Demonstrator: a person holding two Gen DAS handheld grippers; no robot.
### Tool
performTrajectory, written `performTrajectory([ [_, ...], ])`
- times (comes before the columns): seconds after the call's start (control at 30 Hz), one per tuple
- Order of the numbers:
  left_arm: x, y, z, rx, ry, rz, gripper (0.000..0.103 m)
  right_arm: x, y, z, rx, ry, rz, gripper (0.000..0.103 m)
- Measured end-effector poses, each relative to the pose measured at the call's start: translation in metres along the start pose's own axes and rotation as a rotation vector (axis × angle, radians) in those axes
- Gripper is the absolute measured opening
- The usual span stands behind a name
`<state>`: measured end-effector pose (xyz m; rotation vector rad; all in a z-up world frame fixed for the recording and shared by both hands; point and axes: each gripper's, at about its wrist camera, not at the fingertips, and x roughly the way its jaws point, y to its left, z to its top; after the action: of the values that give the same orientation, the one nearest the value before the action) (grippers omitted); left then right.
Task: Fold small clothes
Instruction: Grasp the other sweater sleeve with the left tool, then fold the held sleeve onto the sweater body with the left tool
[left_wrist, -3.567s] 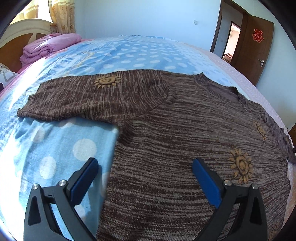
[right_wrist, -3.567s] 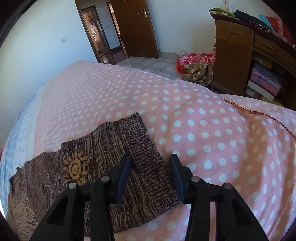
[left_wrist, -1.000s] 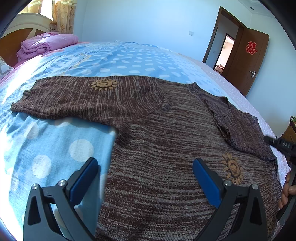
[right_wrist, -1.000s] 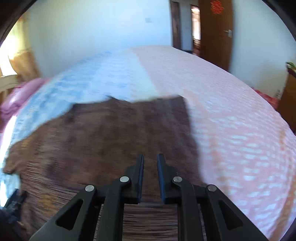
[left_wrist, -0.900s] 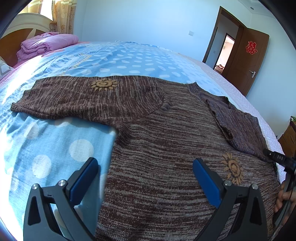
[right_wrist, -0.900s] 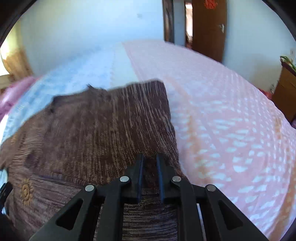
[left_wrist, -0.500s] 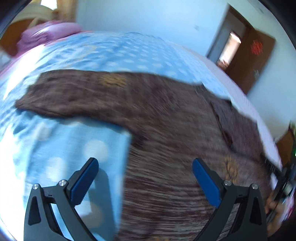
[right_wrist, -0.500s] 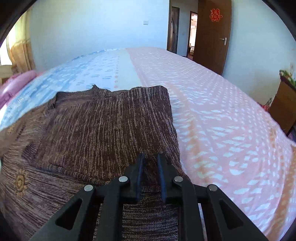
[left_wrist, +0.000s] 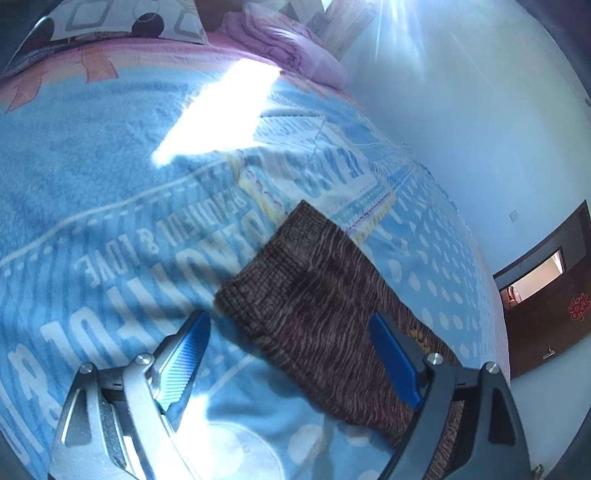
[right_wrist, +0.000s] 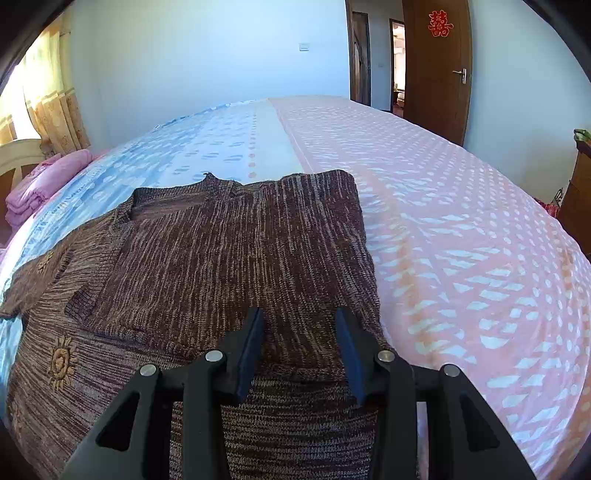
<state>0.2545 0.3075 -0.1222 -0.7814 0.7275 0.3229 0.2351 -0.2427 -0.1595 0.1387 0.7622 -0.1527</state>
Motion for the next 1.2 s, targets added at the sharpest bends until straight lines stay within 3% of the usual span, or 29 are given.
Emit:
performTrajectory([
  [0.1, 0.011, -0.010, -0.007, 0.026, -0.001, 0.015, 0.089, 0.001, 0.000, 0.000, -0.001, 0.000, 0.000, 0.043],
  [0.17, 0.012, -0.012, -0.010, 0.038, -0.016, 0.022, 0.081, 0.000, 0.000, -0.001, -0.001, -0.001, 0.000, 0.043],
  [0.27, 0.014, -0.011, -0.010, 0.059, -0.032, 0.051, 0.059, 0.001, -0.001, -0.001, 0.001, -0.002, 0.004, 0.043],
  [0.33, 0.016, -0.009, -0.010, 0.066, -0.036, 0.063, 0.027, 0.000, -0.002, -0.001, 0.002, -0.003, 0.007, 0.044],
  [0.4, 0.016, -0.001, -0.008, 0.052, -0.027, 0.051, 0.012, 0.000, -0.002, -0.001, 0.005, -0.004, 0.009, 0.044],
  [0.47, 0.015, 0.003, -0.007, 0.037, -0.024, 0.027, 0.011, 0.000, -0.003, -0.001, 0.007, -0.005, 0.012, 0.044],
  [0.6, 0.012, -0.017, -0.006, 0.102, -0.039, 0.027, 0.010, 0.000, -0.003, -0.001, 0.009, -0.007, 0.016, 0.044],
  [0.7, 0.003, -0.050, -0.011, 0.187, -0.062, -0.005, 0.010, 0.000, -0.004, -0.001, 0.011, -0.008, 0.018, 0.044],
  [0.8, -0.016, -0.098, -0.028, 0.313, -0.092, -0.091, 0.010, -0.001, -0.004, -0.001, 0.011, -0.010, 0.018, 0.044],
  [0.9, -0.037, -0.148, -0.064, 0.460, -0.077, -0.214, 0.010, -0.001, -0.004, -0.001, 0.012, -0.010, 0.019, 0.044],
  [1.03, -0.048, -0.190, -0.129, 0.592, 0.009, -0.353, 0.010, -0.002, -0.004, -0.001, 0.014, -0.012, 0.022, 0.044],
  [1.1, -0.041, -0.196, -0.160, 0.629, 0.065, -0.365, 0.010, -0.002, -0.004, -0.001, 0.014, -0.012, 0.022, 0.044],
  [1.2, -0.017, -0.195, -0.193, 0.667, 0.134, -0.303, 0.010, -0.002, -0.004, -0.001, 0.012, -0.012, 0.020, 0.044],
])
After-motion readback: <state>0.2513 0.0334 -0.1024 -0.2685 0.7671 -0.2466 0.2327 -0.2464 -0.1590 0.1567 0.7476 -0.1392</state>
